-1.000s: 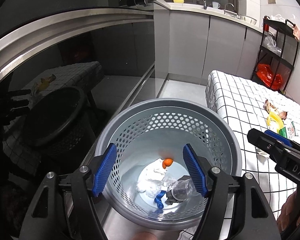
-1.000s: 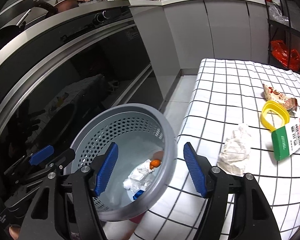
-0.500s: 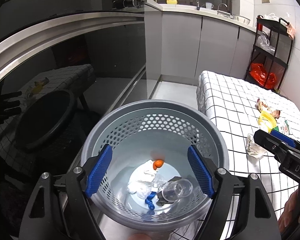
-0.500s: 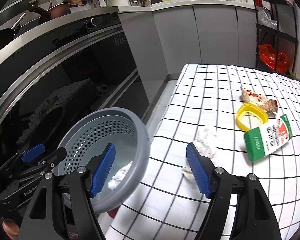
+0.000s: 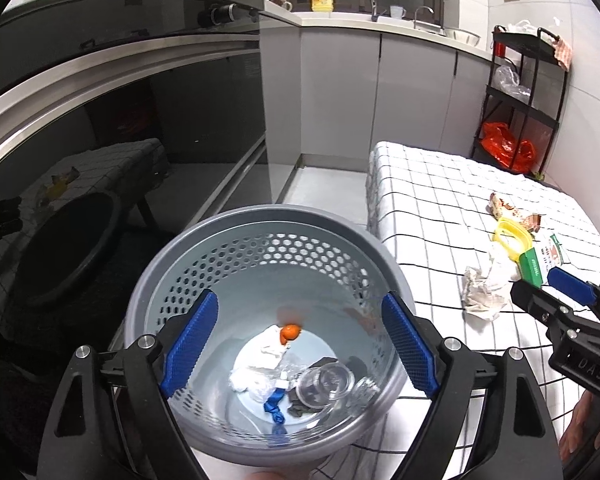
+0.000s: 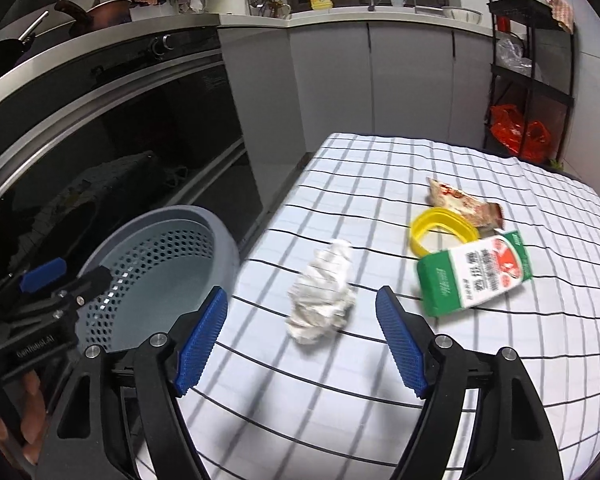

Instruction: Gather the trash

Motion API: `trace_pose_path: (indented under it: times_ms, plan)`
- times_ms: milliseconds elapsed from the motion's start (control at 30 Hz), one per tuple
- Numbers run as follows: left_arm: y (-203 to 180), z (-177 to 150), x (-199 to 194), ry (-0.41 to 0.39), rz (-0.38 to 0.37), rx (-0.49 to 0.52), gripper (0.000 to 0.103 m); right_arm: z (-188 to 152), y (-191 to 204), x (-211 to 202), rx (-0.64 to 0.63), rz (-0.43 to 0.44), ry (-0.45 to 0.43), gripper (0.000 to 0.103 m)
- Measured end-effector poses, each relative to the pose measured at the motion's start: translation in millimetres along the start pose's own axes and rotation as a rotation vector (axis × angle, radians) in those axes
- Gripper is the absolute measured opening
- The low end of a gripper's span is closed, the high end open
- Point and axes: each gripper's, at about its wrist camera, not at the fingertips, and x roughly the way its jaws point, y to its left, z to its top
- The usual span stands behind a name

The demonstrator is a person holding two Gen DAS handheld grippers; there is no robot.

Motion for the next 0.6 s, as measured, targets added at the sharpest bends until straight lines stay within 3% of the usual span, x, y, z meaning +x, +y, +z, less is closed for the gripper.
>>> trace_pose_path:
  times_ms: [600]
  plan:
    - [-63,-3,6,-0.019,-0.056,0.088,0.087,-16,-68,-17,0.07,-0.118,-0.012,0.076]
